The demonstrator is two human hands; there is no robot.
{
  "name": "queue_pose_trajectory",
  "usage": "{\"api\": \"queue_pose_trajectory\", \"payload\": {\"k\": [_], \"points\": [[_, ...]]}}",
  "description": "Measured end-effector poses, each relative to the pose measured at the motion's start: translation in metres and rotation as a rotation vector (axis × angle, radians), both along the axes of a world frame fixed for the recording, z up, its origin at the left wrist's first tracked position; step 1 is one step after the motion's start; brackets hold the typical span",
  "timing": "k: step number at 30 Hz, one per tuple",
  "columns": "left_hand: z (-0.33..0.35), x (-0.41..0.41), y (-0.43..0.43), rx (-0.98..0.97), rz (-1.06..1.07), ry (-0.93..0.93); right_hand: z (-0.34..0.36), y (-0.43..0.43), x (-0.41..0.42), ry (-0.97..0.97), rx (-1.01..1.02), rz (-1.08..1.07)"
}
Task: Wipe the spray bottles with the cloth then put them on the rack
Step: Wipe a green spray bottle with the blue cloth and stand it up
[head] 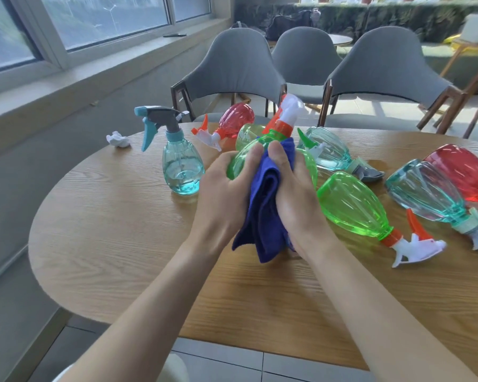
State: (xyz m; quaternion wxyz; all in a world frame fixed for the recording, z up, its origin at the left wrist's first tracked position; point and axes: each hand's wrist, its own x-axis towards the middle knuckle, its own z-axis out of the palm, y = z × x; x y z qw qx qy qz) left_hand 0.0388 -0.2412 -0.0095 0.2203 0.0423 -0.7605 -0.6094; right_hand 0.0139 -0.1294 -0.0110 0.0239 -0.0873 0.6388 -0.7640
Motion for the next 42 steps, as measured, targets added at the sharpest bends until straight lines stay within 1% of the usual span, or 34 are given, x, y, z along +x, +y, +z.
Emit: {"api": "queue_pose_trajectory", "payload": {"k": [3,6,8,10,12,14,16,18,20,22,25,27,29,30,32,34,38,40,42], "points": [[-0.006,0.001,0.003,-0.194,0.025,0.056,0.01,0.009,-0.004,-0.062,-0.093,-0.014],[-0.01,0.002,0.01,-0.302,0.05,0.072,0.013,0.011,-0.005,-0.055,-0.108,-0.084],[-0.011,0.002,0.013,-0.293,0.057,0.069,0.011,0.009,-0.006,-0.038,-0.088,-0.084],[-0.007,0.001,0.013,-0.189,0.066,0.043,0.006,0.004,-0.006,-0.019,-0.044,-0.071],[-0.002,-0.001,0.009,-0.055,0.066,0.006,0.0,-0.002,-0.001,0.058,0.039,-0.035],[-0.001,-0.003,0.005,-0.004,0.088,0.003,-0.007,-0.004,0.0,0.148,0.143,0.009],[-0.004,-0.003,0.004,-0.036,0.1,0.025,-0.005,-0.002,0.0,0.181,0.123,0.038],[-0.006,-0.002,0.007,-0.123,0.096,0.061,0.005,0.003,-0.001,0.104,0.005,0.014],[-0.007,0.001,0.013,-0.222,0.09,0.107,0.012,0.01,-0.004,0.024,-0.107,-0.061],[-0.008,0.004,0.018,-0.318,0.078,0.121,0.016,0.015,-0.005,-0.013,-0.191,-0.098],[-0.01,0.006,0.022,-0.401,0.096,0.126,0.012,0.014,-0.006,-0.032,-0.197,-0.104],[-0.009,0.006,0.021,-0.396,0.122,0.125,0.01,0.01,-0.003,0.01,-0.115,-0.099],[-0.008,0.004,0.018,-0.341,0.13,0.088,0.006,0.006,0.001,0.063,-0.014,-0.076],[-0.005,0.004,0.016,-0.283,0.13,0.06,0.005,0.005,0.003,0.091,0.017,-0.056],[-0.001,0.003,0.014,-0.093,0.098,0.02,0.004,0.005,0.006,0.125,0.035,-0.015],[0.004,0.003,0.011,0.116,0.012,-0.028,0.006,0.007,0.004,0.128,-0.037,0.02],[0.009,0.004,0.008,0.338,-0.223,-0.095,0.011,0.016,0.002,-0.035,-0.307,0.12],[0.01,0.003,0.01,0.459,-0.253,-0.141,0.008,0.017,0.002,-0.14,-0.305,0.161],[0.011,0.0,0.012,0.584,-0.218,-0.131,0.005,0.012,0.002,-0.16,-0.25,0.152]]}}
